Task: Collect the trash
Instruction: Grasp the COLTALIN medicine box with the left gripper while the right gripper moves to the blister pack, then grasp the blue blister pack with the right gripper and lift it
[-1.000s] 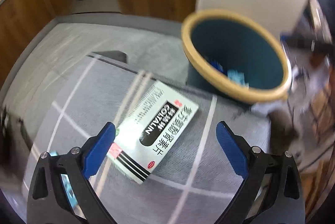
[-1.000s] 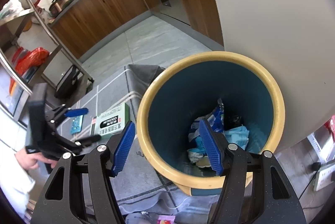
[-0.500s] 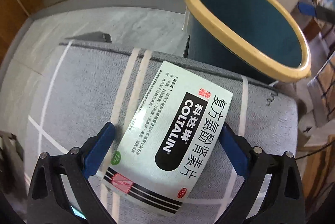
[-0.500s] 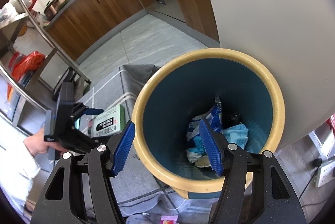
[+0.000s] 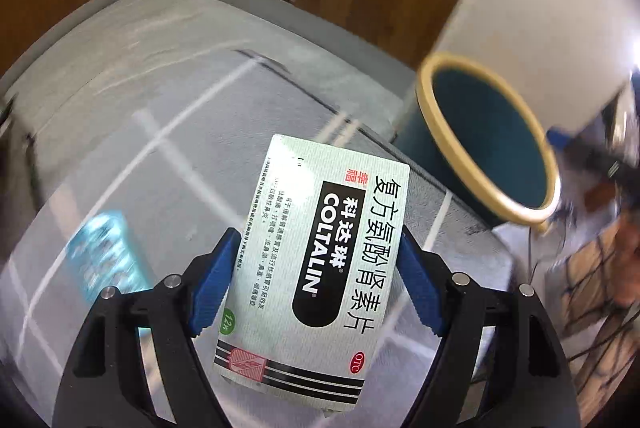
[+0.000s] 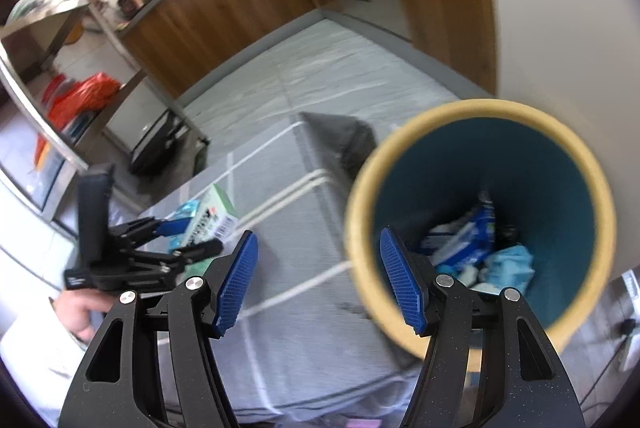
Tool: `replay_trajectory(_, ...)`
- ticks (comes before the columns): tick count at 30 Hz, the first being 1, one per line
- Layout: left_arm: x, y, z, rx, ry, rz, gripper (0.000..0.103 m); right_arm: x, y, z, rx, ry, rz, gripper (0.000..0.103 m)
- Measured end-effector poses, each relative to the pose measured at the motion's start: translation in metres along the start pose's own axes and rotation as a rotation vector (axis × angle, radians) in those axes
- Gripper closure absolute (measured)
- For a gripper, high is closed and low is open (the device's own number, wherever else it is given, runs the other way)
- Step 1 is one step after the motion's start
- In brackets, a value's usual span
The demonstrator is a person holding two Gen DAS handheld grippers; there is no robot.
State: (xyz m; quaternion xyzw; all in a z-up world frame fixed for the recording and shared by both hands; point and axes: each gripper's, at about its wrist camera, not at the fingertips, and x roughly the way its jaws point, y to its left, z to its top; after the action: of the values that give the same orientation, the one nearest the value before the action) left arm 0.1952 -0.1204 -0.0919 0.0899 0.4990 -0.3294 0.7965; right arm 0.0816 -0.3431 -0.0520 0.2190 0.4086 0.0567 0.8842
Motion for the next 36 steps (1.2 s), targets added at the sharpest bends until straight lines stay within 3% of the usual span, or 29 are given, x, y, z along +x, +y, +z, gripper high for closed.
replay_trajectory(10, -0.137, 0.068, -0.068, -0.415, -0.151, 0.094, 0.027, 0.049, 0.097, -0.014, -0.140, 0.100, 0.058, 0.038)
replay_trajectory(18, -0.205, 0.110, -0.101, -0.556, -0.271, 0.193, 0.027, 0.109, 0.173, -0.019, -0.221, 0.171, 0.046, 0.033)
replay_trajectory(25, -0.212, 0.132, -0.108, -0.604, -0.293, 0.214, 0.027, 0.167, 0.217, -0.024, -0.257, 0.208, 0.007, 0.026)
replay_trajectory(36, -0.206, 0.146, -0.111, -0.626, -0.299, 0.145, 0.027, 0.243, 0.252, -0.038, -0.307, 0.238, -0.096, 0.024)
